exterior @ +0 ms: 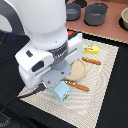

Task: Interact with the objects in diverse but meaningful ways.

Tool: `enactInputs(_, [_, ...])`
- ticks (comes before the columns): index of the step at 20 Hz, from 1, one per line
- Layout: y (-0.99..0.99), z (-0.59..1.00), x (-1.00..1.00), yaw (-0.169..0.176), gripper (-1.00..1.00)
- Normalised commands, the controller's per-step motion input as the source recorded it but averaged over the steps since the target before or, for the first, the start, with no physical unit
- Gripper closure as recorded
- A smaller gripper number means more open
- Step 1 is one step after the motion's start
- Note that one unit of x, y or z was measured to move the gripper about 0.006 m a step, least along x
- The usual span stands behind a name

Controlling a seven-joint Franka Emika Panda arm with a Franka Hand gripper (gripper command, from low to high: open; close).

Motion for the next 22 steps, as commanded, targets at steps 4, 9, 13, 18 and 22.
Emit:
enactInputs(4, [-0.42, 0.0, 0.58, 0.014, -1.0])
enactInputs(9, [-0.14, 0.02, 0.75, 0.0, -1.0])
enactInputs(13, [0.0, 0.05, 0.74, 0.0, -1.0])
enactInputs(18, [-0.01, 0.01, 0.62, 0.0, -1.0])
enactInputs(22, [-0.07, 0.01, 0.46, 0.0, -1.0])
